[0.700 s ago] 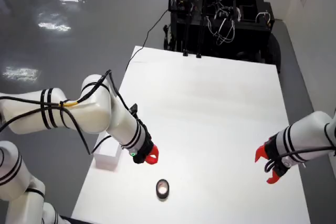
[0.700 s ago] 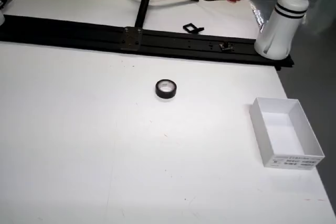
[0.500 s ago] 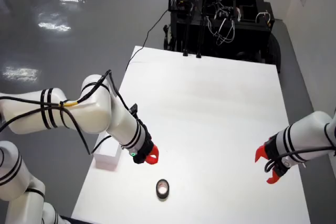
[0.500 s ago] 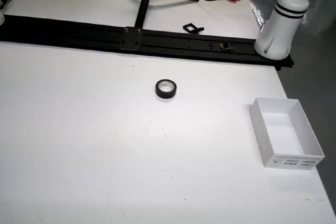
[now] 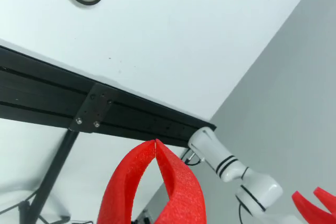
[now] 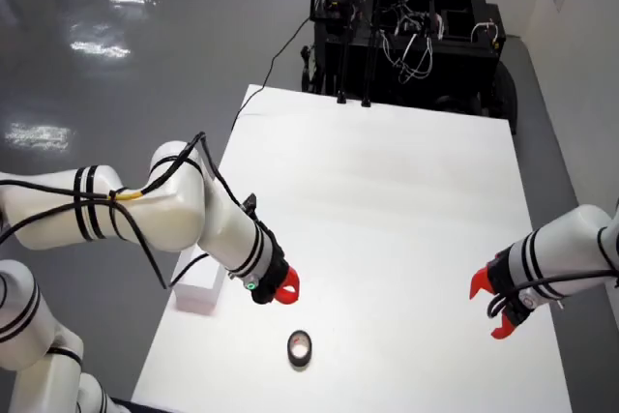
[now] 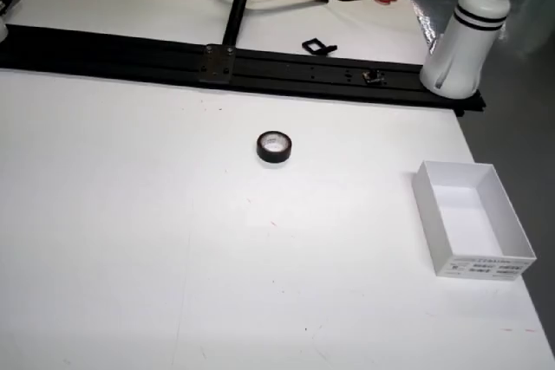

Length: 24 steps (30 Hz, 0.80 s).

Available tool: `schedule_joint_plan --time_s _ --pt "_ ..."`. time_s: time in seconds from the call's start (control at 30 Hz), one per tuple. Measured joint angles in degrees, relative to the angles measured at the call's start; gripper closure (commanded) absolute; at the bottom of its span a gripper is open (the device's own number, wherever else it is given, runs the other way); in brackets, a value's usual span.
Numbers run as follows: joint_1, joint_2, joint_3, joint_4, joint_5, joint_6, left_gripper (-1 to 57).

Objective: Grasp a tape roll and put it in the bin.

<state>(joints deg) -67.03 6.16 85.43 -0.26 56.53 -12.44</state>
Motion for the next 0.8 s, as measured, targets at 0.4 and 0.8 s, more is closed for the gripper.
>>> schedule_joint_plan --time_s 0.4,0.8 --pt "1.34 2.59 0.0 0.0 -2.69 -8.57 56.9" --pt "3.64 7.33 0.0 1.69 -5.54 -24.45 44.6"
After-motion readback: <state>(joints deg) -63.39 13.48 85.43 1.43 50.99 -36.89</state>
